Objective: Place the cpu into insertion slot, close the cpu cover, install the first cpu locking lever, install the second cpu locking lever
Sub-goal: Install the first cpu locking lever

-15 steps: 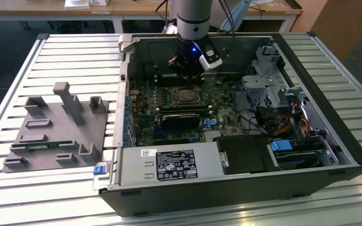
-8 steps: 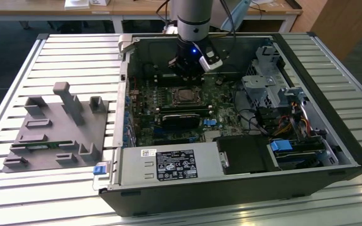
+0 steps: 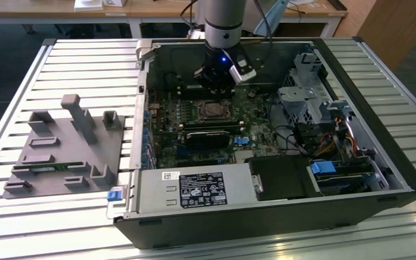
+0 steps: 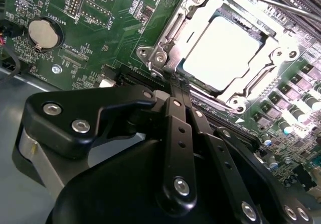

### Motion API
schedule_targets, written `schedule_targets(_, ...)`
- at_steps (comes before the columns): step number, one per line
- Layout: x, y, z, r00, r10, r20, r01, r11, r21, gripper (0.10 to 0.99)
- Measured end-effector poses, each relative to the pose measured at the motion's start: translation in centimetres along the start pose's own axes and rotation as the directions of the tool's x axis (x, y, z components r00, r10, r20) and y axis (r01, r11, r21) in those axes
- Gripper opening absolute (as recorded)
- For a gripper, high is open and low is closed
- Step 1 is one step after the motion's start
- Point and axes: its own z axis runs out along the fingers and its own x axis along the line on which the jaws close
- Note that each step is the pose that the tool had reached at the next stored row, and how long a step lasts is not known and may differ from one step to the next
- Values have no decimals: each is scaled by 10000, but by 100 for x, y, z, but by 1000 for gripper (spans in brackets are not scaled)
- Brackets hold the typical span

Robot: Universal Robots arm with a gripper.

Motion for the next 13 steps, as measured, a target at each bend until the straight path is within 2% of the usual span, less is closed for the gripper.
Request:
schedule_targets(4,-19,-1,12,10000,3,-68,-2,10000,11,106)
schedule_targets(8,-22,3,6,10000,3,-57,-3,10000,-10,106)
schedule_targets(13,-24,4,-88,10000,2,-65,-2,10000,1,106)
